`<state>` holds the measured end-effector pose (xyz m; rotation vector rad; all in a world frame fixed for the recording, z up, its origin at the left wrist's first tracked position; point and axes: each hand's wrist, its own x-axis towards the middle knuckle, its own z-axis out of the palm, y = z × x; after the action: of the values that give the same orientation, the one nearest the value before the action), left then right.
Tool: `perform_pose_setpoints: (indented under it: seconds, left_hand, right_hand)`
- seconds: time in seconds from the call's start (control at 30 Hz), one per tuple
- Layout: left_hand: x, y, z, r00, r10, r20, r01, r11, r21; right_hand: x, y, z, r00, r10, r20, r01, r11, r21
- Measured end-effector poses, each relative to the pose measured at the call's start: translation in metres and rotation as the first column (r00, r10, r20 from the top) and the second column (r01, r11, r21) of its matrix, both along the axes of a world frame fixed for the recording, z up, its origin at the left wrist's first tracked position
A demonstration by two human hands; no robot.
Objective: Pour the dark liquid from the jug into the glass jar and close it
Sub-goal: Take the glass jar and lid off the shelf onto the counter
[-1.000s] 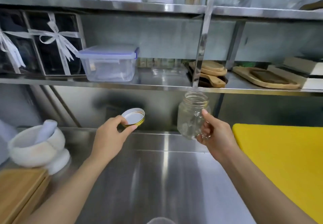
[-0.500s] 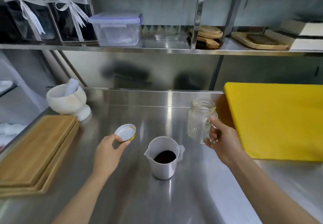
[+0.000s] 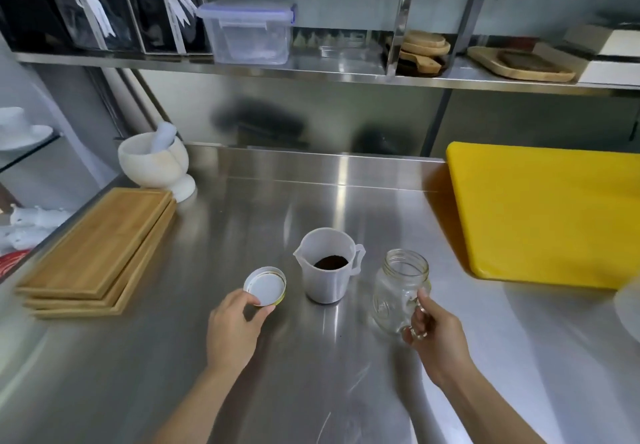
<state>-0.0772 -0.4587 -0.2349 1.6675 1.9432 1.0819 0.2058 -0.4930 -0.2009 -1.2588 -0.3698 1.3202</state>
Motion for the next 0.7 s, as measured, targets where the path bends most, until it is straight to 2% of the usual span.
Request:
perform_pose_setpoints:
  seconds: [0.23,0.53,0.7]
  left_hand:
    - [0.008,-0.023,-0.009,1.0,-0.013,-0.028,0.013,1.0,-0.001]
    - [0.005,-0.033,-0.033,0.99,-0.093,-0.108,0.084,0.993,-0.079]
    - [0.006,-0.03,-0.037,0.992,-0.061,-0.109,0.049,0.993,-0.107]
  right_hand:
    - [-0.002,-0.019,-0.014,0.999,0.026,-0.045,-0.023,0.997,0.075]
    - [0.0,-0.026,-0.016,0.994,0.088,0.065,-0.09,0.995,0.031]
    - [0.003,-0.029,-0.005,0.968,0.107,0.226,-0.105,0.994,-0.02]
